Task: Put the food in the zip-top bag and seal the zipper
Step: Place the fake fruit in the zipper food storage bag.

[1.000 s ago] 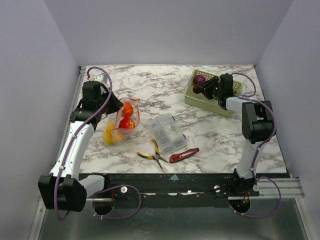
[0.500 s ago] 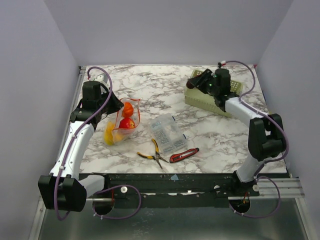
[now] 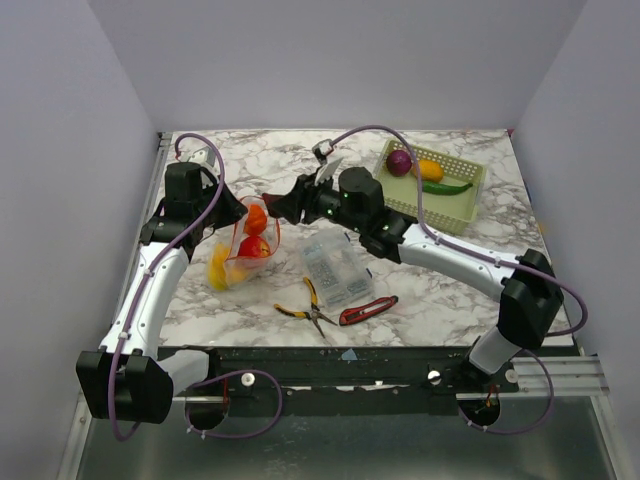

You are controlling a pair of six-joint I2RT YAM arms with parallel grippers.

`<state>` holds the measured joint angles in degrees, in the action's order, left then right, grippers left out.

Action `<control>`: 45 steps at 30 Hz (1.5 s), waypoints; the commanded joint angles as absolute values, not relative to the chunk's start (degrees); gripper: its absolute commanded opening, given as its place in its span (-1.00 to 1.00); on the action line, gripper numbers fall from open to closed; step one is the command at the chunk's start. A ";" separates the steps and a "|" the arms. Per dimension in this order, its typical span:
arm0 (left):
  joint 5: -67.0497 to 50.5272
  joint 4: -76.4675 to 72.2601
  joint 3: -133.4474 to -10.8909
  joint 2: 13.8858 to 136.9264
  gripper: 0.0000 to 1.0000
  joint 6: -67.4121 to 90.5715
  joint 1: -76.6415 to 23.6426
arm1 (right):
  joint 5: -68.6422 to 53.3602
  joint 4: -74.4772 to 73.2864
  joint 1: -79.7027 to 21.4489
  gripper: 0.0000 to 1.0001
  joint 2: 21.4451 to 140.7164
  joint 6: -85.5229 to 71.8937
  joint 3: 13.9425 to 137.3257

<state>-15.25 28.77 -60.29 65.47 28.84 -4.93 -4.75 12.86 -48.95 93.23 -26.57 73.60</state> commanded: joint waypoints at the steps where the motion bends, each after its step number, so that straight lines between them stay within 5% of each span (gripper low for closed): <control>1: -16.29 27.69 -59.96 64.31 -1.00 29.09 -4.66 | -1.01 12.89 -53.24 -0.84 94.85 -19.10 77.87; 12: -16.08 27.69 -59.94 63.99 -1.00 29.09 -4.39 | 3.09 9.87 -56.49 -0.50 100.86 -16.65 81.98; 18: -16.27 27.60 -59.94 63.94 -1.00 29.26 -4.22 | 6.59 7.02 -56.80 0.25 102.20 -16.55 83.20; 24: -16.20 27.66 -59.94 64.08 -1.00 29.27 -4.22 | 9.76 5.63 -56.82 0.64 101.92 -17.18 83.93; 31: -16.33 27.60 -59.94 64.07 -1.00 29.27 -4.13 | 12.88 5.78 -55.47 0.67 98.63 -17.92 82.17; 36: -16.45 27.63 -59.93 64.08 -1.00 29.35 -4.13 | 10.09 5.19 -51.50 0.41 96.59 -27.23 80.23; 45: -16.54 27.57 -59.86 64.14 -1.00 29.44 -4.13 | 2.10 6.22 -51.33 0.26 99.37 -38.43 78.18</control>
<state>-15.33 28.53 -60.27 65.14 29.04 -4.49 5.67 6.31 -50.65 97.93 -32.05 79.81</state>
